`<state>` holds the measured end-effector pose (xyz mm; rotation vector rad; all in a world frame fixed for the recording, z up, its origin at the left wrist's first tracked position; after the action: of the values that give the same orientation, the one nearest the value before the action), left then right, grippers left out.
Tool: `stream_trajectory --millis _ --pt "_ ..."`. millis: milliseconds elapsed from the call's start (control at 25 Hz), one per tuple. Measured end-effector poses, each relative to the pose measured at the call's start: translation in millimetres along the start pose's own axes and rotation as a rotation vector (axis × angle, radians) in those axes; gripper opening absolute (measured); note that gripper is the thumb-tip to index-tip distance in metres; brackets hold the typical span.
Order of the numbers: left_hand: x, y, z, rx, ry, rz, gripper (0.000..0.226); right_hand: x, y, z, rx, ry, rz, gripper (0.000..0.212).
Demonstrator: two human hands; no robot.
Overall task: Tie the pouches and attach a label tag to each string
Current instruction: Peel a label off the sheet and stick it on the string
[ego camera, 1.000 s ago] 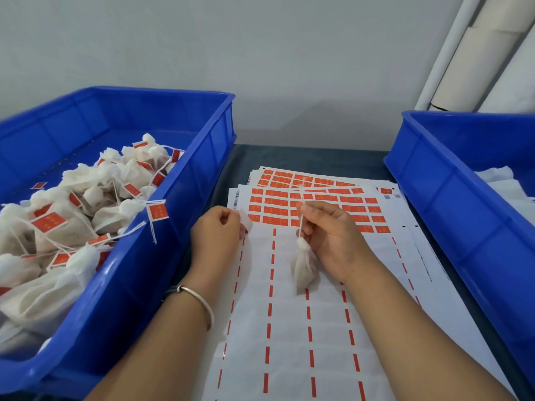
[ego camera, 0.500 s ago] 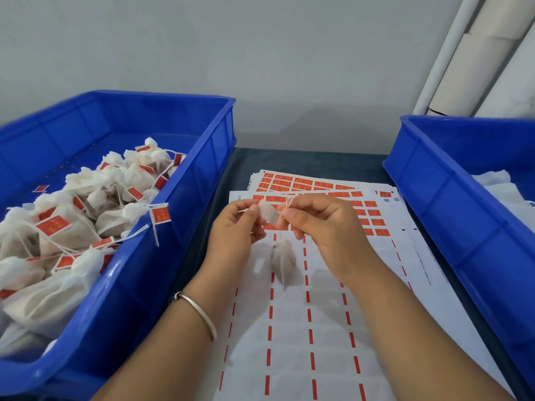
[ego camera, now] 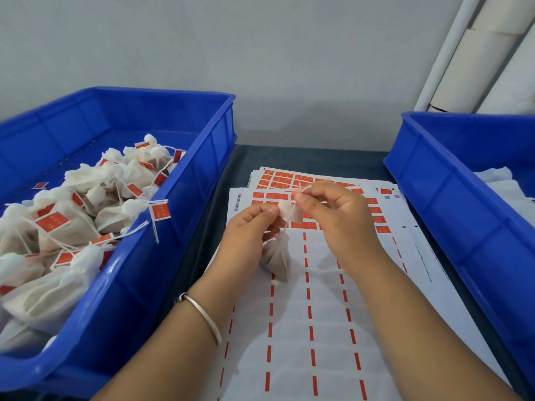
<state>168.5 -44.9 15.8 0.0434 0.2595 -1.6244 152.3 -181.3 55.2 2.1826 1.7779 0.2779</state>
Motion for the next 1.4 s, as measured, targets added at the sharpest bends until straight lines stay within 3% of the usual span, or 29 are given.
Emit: stream_trajectory --millis 240,600,840,1400 --pt "-1.2 -1.3 1.9 0.001 -0.004 0.021 0.036 0.3 0.5 4.1 0.018 0.016 0.016 0.019" --pt "3.2 -3.3 2.3 0.050 -0.063 -0.129 0.022 -1.9 1.1 5.6 0.015 0.016 0.043 0.019" --pt "0.9 -2.7 3.8 0.078 -0.078 -0.124 0.034 -1.2 1.1 6.4 0.011 -0.011 0.029 0.022" --pt "-0.2 -8.8 8.3 0.188 -0.001 -0.122 0.033 -4.9 3.5 12.7 0.071 0.065 0.058 0.019"
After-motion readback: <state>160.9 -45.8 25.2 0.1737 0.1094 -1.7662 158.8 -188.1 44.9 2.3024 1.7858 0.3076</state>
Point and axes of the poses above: each hand's wrist, its own y-axis towards the middle knuckle, its own x-axis out of the palm, z = x × y, the point moved 5 cm from there along y, towards the middle knuckle, and after that the axes turned 14 degrees about y, right-handed, at the moved point
